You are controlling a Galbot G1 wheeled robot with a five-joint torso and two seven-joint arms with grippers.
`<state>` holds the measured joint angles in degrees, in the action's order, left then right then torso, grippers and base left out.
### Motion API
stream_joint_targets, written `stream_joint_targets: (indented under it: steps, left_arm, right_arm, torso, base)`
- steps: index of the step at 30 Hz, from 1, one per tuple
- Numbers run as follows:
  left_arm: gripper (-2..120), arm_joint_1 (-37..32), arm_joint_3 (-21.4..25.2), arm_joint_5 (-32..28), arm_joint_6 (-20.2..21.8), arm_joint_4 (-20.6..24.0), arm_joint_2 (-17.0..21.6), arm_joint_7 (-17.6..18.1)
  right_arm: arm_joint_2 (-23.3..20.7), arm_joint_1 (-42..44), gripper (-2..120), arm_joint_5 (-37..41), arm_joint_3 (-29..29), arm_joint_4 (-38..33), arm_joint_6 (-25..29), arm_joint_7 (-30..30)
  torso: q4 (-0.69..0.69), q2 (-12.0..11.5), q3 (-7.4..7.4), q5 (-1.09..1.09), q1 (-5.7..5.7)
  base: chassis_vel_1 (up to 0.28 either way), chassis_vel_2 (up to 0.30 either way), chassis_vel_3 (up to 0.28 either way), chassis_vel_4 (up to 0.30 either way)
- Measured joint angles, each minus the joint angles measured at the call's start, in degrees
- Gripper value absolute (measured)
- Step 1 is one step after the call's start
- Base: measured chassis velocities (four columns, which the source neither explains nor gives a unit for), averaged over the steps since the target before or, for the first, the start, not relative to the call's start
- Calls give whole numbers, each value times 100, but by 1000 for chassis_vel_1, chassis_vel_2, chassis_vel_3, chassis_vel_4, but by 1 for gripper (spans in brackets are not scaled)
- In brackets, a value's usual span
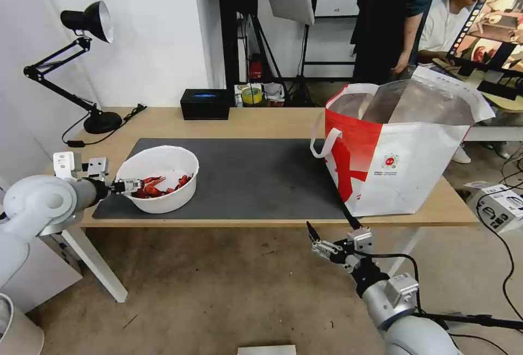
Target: Pick up the trash from the table and place it into the takeout bag.
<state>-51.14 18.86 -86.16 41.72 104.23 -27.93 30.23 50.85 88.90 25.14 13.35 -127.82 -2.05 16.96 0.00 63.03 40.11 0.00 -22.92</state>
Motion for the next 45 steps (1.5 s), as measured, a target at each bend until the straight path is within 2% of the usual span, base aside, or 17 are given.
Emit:
stream_joint_targets:
  steps: [2,7,8,11,15,17,19,22,23,26,29,35,40,45]
  left_arm:
    - [96,0,-4,-8,1,6,0,12]
    - [76,-11,-24,-37,-25,46,27,131]
    - [76,-11,-24,-37,-25,46,27,131]
    - [60,-25,-24,-46,-52,87,50,156]
    - [53,-50,-24,-47,-66,118,56,168]
    - [40,-82,-24,-47,-101,161,62,184]
    - [36,-88,-24,-47,-120,175,64,187]
    - [21,-118,-21,-67,-157,209,66,187]
    - [21,-118,-21,-67,-157,209,66,187]
    - [5,-184,26,-80,-155,285,51,181]
    - [0,-216,73,-81,-165,377,7,186]
    - [0,-272,211,-100,-330,491,-40,226]
    - [0,-277,341,-73,-246,602,19,257]
    - [0,61,390,-362,-237,755,124,397]
  right_arm:
    - [0,0,100,0,0,0,0,0]
    - [0,0,100,0,0,0,0,0]
    - [0,0,100,0,0,0,0,0]
    - [0,0,100,0,0,0,0,0]
    - [0,0,100,0,0,0,0,0]
    - [0,0,100,0,0,0,0,0]
    - [0,0,100,0,0,0,0,0]
    - [0,0,100,0,0,0,0,0]
    - [0,0,100,0,0,0,0,0]
    - [0,0,100,0,0,0,0,0]
    - [0,0,100,0,0,0,0,0]
    - [0,0,100,0,0,0,0,0]
    - [0,0,100,0,0,0,0,0]
    - [0,0,100,0,0,0,0,0]
  torso:
    - [0,0,0,0,0]
    - [0,0,0,0,0]
    - [0,0,0,0,0]
    - [0,0,0,0,0]
    - [0,0,0,0,0]
    - [0,0,0,0,0]
    - [0,0,0,0,0]
    - [-1,0,0,0,0]
    - [-1,0,0,0,0]
    - [0,0,0,1,0]
    - [0,0,0,0,0]
    - [0,0,0,0,0]
    - [0,0,0,0,0]
    - [0,0,0,0,0]
  base:
    - [0,0,0,0]
    - [0,0,0,0]
    - [0,0,0,0]
    - [0,0,0,0]
    - [0,0,0,0]
    - [0,0,0,0]
    - [0,0,0,0]
    - [0,0,0,0]
    - [0,0,0,0]
    - [0,0,0,0]
    - [0,0,0,0]
    - [0,0,0,0]
    - [0,0,0,0]
    - [0,0,0,0]
